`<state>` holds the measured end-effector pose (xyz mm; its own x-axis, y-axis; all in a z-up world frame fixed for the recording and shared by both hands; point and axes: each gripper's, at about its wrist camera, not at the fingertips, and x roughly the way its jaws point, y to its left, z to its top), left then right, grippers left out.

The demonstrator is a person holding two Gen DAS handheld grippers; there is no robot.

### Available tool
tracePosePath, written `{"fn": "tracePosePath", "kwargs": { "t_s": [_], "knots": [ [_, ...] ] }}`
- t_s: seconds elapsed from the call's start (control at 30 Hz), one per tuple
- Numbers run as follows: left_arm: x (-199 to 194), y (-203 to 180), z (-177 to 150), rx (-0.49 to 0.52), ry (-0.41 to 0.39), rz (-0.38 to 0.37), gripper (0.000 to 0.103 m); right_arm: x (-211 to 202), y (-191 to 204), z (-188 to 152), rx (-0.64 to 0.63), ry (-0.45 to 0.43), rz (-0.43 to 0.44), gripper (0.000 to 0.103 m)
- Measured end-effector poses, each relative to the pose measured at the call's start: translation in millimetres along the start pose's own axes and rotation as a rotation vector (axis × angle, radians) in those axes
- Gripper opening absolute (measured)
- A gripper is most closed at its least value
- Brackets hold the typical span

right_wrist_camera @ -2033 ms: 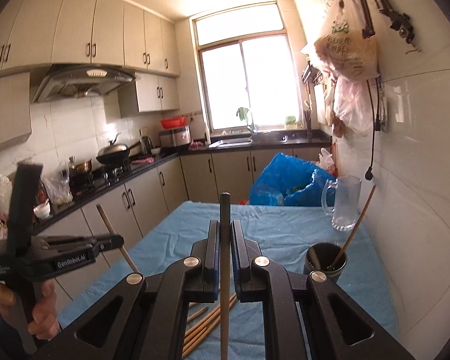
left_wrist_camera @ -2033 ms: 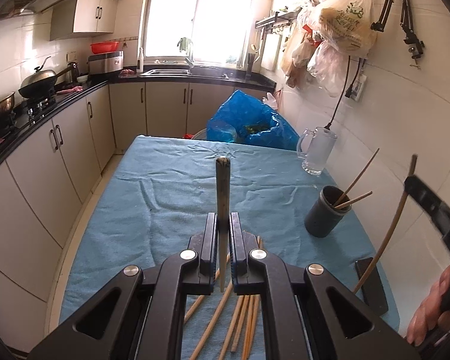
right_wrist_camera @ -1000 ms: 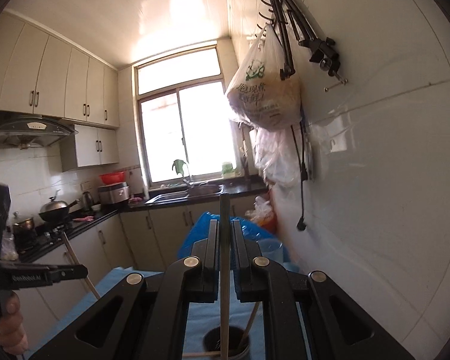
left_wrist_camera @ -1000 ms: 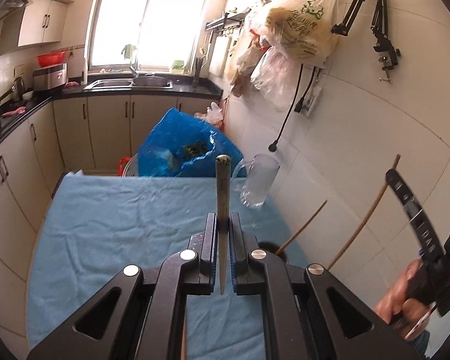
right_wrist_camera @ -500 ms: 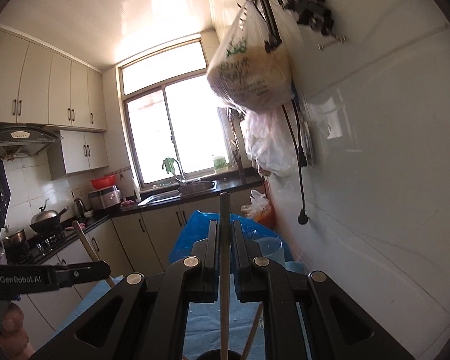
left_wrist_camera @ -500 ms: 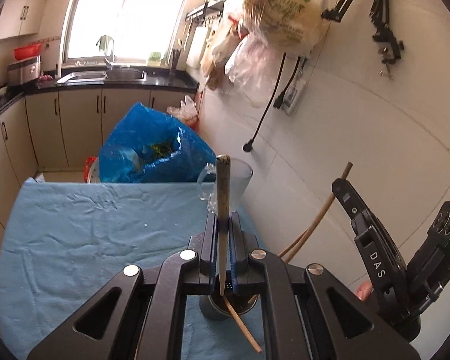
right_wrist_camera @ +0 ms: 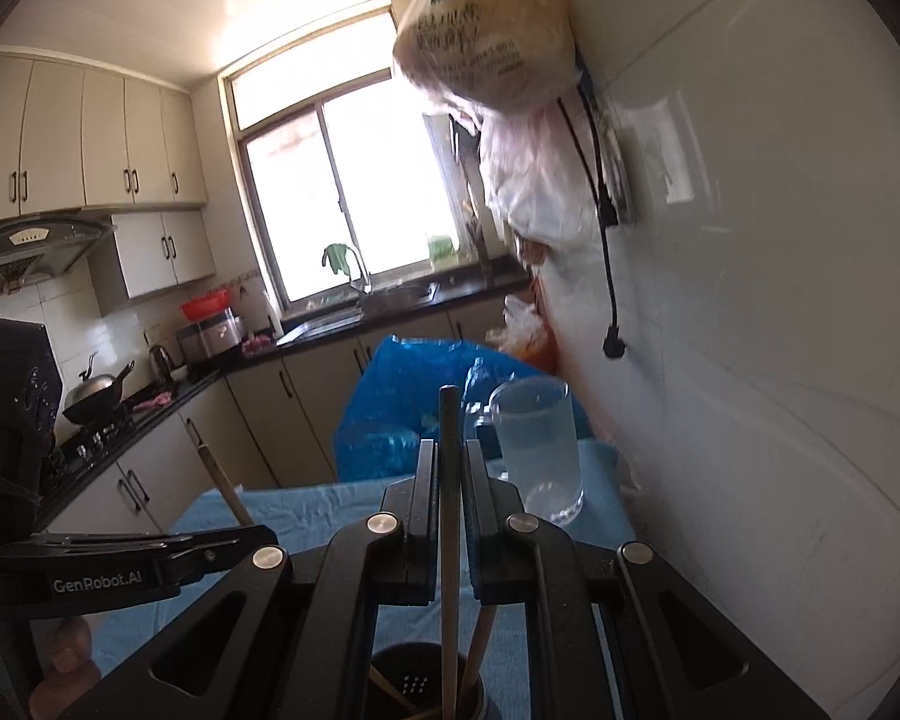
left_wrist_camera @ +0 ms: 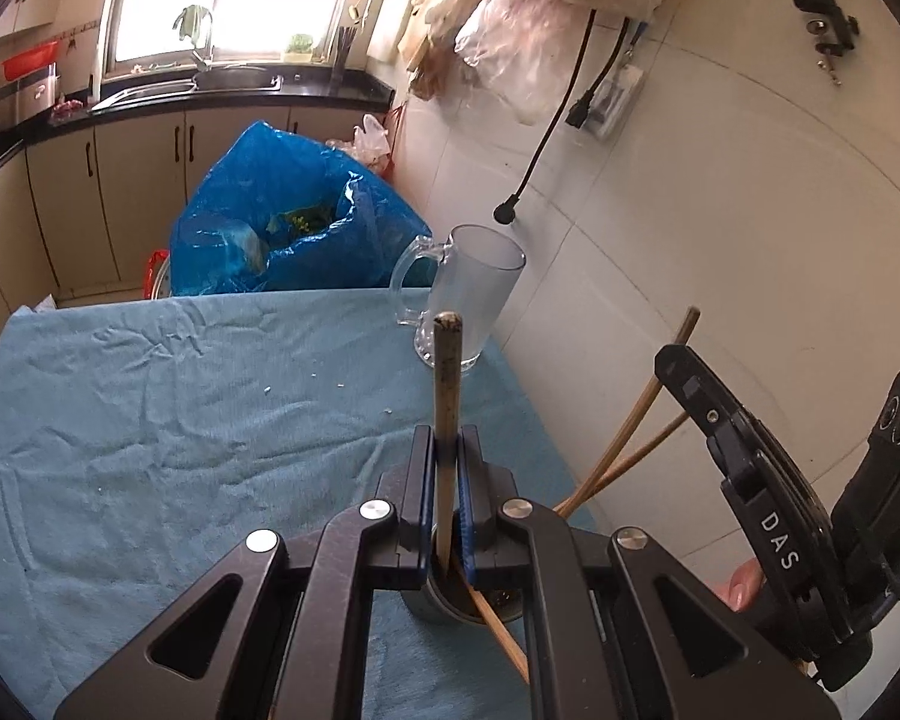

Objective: Organize utensils
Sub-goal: 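Carry both chopsticks over the black cup and release them inside, then move both open tools back toward the remaining chopsticks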

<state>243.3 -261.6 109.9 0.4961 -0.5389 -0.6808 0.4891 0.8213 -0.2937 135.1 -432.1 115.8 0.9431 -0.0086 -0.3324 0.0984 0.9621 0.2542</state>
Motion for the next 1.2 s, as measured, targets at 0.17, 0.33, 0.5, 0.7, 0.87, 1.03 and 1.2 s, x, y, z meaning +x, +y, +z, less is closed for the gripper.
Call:
{"fn": "tracePosePath", "kwargs": {
  "t_s": [0.17, 0.33, 0.5, 0.7, 0.87, 1.03, 1.2],
  "knots": [
    [3.5, 3.5, 0.6, -0.009, 0.01, 0.004, 0.007, 3.2, -0.8, -1.0, -0.008, 0.047, 0.012, 0.011],
    [-5.5, 3.4, 3.0, -0.01, -0.006, -0.007, 0.007, -11.1, 3.0, 7.5, -0.023, 0.02, 0.024, 0.014],
    [-37.5, 3.2, 3.8, -0.005, -0.063, -0.014, 0.008, -54.8, 10.4, 23.7, -0.041, -0.051, 0.046, 0.019],
    [-90.2, 16.8, -14.8, 0.016, -0.144, 0.035, 0.025, -125.3, 18.3, 13.8, -0.079, -0.138, 0.063, 0.054],
    [-116.9, 38.6, -50.9, 0.036, -0.132, 0.112, 0.026, -149.4, 30.2, -29.2, -0.114, -0.03, 0.16, 0.054],
    [-123.7, 70.9, -92.2, -0.002, -0.068, 0.168, 0.026, -143.0, 54.7, -87.0, -0.141, 0.165, 0.276, 0.054],
    [-116.4, 109.7, -132.2, -0.06, 0.027, 0.225, 0.026, -110.6, 90.7, -134.3, -0.147, 0.371, 0.367, 0.054]
  ]
}}
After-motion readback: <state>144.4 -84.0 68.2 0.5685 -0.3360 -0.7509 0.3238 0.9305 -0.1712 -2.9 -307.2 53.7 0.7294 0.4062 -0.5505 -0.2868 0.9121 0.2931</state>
